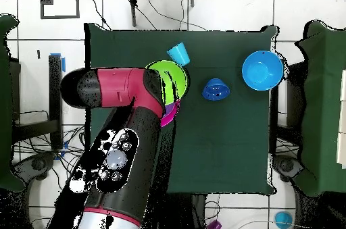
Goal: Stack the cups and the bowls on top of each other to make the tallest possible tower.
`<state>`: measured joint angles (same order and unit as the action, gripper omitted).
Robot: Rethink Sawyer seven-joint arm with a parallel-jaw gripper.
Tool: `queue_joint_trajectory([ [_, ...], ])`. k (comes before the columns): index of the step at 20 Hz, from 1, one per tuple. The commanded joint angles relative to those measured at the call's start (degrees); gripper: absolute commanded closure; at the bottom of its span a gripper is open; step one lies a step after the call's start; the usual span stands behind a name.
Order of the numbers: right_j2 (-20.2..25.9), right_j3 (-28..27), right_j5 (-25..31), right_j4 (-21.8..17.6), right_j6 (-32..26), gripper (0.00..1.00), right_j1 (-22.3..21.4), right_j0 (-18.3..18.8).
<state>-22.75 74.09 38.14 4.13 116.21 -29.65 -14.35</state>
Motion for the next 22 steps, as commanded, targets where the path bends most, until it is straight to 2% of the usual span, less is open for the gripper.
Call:
queue_joint_trajectory([
  [1,4.18,4.88,-2.65,0.52,9.11,1.00,0.65,0.91],
  [7,5.87,5.40,-4.52,0.46,7.11,1.00,1.03,2.45],
  [13,8.00,8.38,-6.99,0.22,5.40,1.00,0.50,3.73],
  [19,7.58,10.91,-8.20,0.04,7.02,1.00,-0.35,2.11],
  [22,7.41,11.10,-6.98,0.41,7.07,1.00,-0.79,1.65],
])
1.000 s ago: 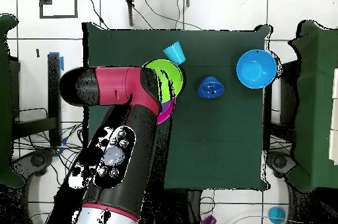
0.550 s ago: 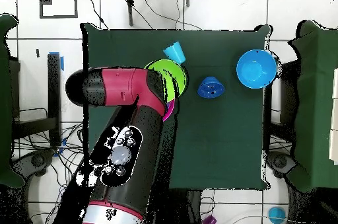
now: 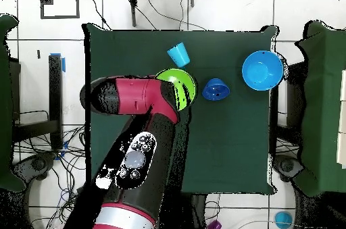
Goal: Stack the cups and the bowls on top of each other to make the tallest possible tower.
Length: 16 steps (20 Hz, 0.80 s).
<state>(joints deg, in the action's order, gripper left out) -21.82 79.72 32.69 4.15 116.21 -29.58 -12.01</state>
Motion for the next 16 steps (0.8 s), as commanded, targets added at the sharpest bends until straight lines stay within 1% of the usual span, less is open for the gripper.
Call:
queue_joint_trajectory([
  [1,6.46,5.15,-0.85,0.56,6.93,1.00,-0.94,-0.61],
  [4,6.98,4.90,-0.35,0.85,6.34,1.00,-1.25,-0.29],
  [10,6.30,4.50,0.28,1.07,7.44,1.00,-0.93,-1.09],
  [13,5.91,3.85,1.66,1.37,7.98,1.00,-1.17,-1.66],
  [16,5.58,4.39,3.02,1.76,8.63,1.00,-2.00,-2.37],
])
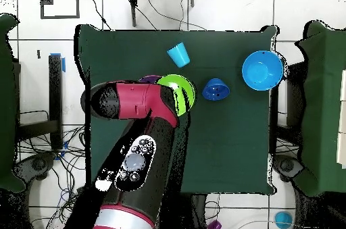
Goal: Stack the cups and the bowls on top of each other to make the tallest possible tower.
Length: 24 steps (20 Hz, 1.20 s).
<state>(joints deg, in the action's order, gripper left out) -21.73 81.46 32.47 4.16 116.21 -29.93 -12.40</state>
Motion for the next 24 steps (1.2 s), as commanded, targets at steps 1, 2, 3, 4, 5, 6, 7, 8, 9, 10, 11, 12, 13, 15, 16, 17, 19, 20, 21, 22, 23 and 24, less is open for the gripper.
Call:
queue_joint_trajectory([
  [1,5.50,2.84,3.74,1.93,8.73,1.00,-1.99,-2.12],
  [2,5.59,2.93,4.23,2.15,8.80,1.00,-2.22,-2.18],
  [3,5.64,3.05,4.60,2.40,8.93,1.00,-2.41,-2.30],
  [4,5.68,3.23,4.87,2.65,9.11,1.00,-2.58,-2.45],
  [5,5.73,3.85,4.70,2.90,9.39,1.00,-2.83,-2.73],
  [6,5.70,4.20,4.49,3.09,9.56,1.00,-2.96,-2.94],
  [7,5.55,4.49,4.17,3.13,9.60,1.00,-3.11,-3.22],
  [8,5.37,4.58,3.83,3.12,9.58,1.00,-3.09,-3.47],
  [9,5.29,4.75,3.57,3.22,9.61,1.00,-3.03,-3.60],
  [10,5.22,4.91,3.31,3.33,9.64,1.00,-2.97,-3.72],
  [11,5.29,5.15,2.93,3.42,9.55,1.00,-2.87,-3.75],
  [12,5.30,5.29,2.65,3.49,9.51,1.00,-2.79,-3.80],
  [13,5.21,5.27,2.45,3.49,9.47,1.00,-2.60,-3.88],
  [15,5.21,5.14,1.76,3.45,9.29,1.00,-2.08,-3.84],
  [16,5.42,5.27,1.05,3.45,9.06,1.00,-1.81,-3.63],
  [17,5.77,5.37,0.39,3.46,8.63,1.00,-1.60,-3.22],
  [19,6.04,5.53,-0.27,3.37,8.16,1.00,-1.39,-2.83],
  [20,5.90,5.48,-0.22,3.27,8.12,1.00,-1.34,-2.89],
  [21,5.86,5.68,-0.37,3.16,8.00,1.00,-1.38,-2.90],
  [22,5.89,5.77,-0.53,3.10,7.91,1.00,-1.34,-2.87],
  [23,5.88,6.00,-0.84,3.01,7.93,1.00,-1.30,-2.92],
  [24,5.76,6.06,-1.04,2.95,8.06,1.00,-1.19,-3.07],
])
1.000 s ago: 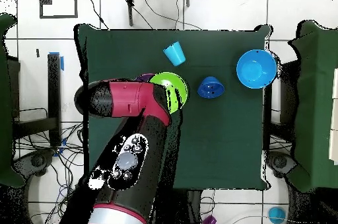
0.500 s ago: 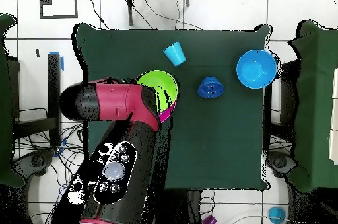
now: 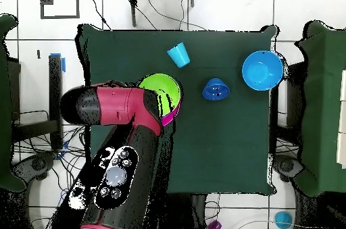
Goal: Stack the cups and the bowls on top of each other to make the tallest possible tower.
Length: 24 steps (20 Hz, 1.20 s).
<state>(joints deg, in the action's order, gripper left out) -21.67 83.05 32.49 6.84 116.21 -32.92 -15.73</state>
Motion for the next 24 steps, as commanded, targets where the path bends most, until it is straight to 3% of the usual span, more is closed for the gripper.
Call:
queue_joint_trajectory([
  [1,5.52,4.38,-1.30,0.17,8.21,1.00,2.03,0.16],
  [19,4.64,4.12,-1.66,0.13,9.23,1.00,2.73,-0.60],
  [20,4.57,4.32,-2.10,0.23,9.58,0.00,2.71,-0.71],
  [24,4.16,3.69,-0.87,0.01,9.45,0.00,2.89,-1.00],
])
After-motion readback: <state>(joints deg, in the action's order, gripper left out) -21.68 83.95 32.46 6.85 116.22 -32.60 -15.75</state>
